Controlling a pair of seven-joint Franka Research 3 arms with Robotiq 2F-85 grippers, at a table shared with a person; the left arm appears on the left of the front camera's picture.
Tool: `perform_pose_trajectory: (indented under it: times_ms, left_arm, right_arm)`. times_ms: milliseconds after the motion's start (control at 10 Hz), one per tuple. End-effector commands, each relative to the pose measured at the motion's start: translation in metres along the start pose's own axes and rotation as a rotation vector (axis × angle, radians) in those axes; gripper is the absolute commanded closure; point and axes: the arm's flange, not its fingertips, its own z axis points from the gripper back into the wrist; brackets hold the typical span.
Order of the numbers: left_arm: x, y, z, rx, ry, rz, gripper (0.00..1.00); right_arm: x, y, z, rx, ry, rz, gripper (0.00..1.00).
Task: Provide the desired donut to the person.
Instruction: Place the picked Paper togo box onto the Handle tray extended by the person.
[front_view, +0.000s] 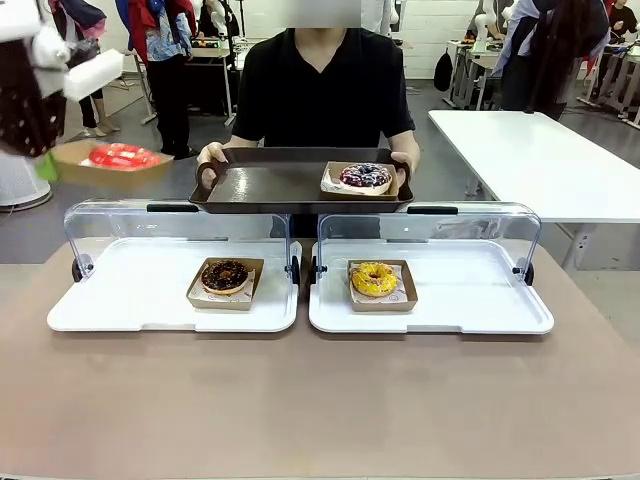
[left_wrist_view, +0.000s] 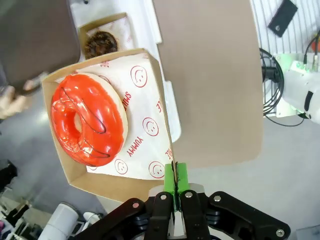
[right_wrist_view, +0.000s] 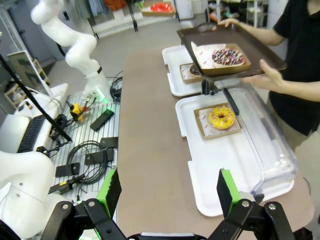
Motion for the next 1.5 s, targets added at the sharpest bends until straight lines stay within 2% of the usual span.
perform_pose_trajectory:
  times_ms: [0,300,500,600,800,1100,1400]
  left_arm:
    - [0.028,0.029,0.029,0.036,0.033,0.028,0.98]
    - [0.070,0.080,0.041,0.096,-0.065,-0.017,0.98]
    - [0.095,0.113,0.022,0.107,-0.099,-0.030,0.98]
    - [0.105,0.136,0.005,0.087,-0.116,0.007,0.98]
    - [0.112,0.168,-0.037,0.040,-0.130,0.070,0.98]
    - [0.115,0.204,-0.098,-0.044,-0.131,0.071,0.98]
    - [0.112,0.213,-0.123,-0.066,-0.145,0.047,0.98]
  right_arm:
    - [0.000,0.002,-0.001,0.003,-0.007,-0.004,0.00]
    - [0.000,0.002,-0.001,0.003,-0.007,-0.004,0.00]
    - [0.000,0.002,-0.001,0.003,-0.007,-0.004,0.00]
    - [0.000,0.002,-0.001,0.003,-0.007,-0.004,0.00]
    - [0.000,0.002,-0.001,0.003,-0.007,-0.004,0.00]
    - [0.000,0.002,-0.001,0.003,-0.007,-0.004,0.00]
    - [0.000,0.002,-0.001,0.003,-0.007,-0.004,0.00]
